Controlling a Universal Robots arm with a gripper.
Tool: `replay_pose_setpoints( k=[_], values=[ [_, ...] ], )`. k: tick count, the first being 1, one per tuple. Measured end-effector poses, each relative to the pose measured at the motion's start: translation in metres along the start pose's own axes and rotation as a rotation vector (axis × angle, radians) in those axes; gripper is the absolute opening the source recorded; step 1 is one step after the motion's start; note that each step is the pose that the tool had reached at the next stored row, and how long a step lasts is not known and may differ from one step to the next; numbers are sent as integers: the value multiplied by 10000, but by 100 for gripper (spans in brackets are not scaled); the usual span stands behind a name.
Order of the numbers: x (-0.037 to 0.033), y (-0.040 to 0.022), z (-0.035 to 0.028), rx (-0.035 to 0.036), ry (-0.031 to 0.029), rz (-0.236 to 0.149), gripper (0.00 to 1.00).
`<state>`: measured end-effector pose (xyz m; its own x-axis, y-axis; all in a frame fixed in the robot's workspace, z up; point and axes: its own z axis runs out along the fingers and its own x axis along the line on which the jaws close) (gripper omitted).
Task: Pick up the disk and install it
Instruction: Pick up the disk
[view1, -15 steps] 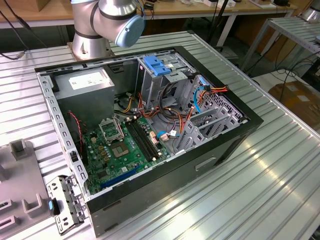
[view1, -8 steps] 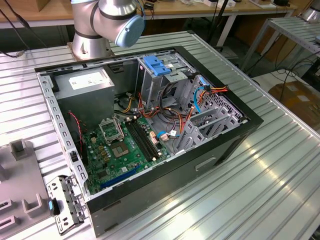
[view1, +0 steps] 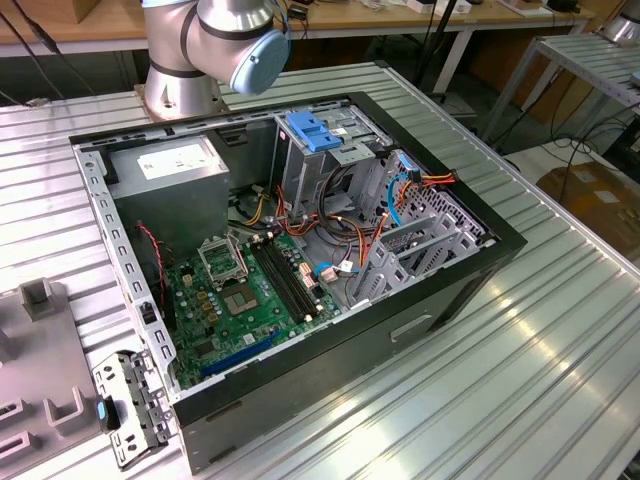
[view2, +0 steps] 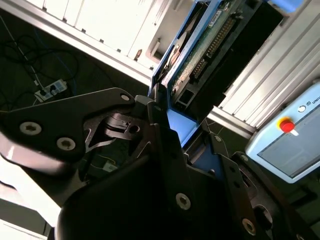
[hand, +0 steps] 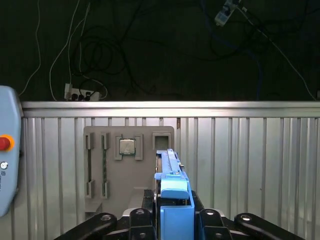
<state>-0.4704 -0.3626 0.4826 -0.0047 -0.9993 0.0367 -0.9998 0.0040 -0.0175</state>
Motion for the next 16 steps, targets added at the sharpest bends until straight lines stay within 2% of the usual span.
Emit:
replay_pose_setpoints(
  k=[7,13,16],
  values=[
    [4,-2,-92,-1,0,-1,37],
    [3,-5,-92,1,-1,0,37],
    [3,-40,-93,0,0,0,37]
  ],
)
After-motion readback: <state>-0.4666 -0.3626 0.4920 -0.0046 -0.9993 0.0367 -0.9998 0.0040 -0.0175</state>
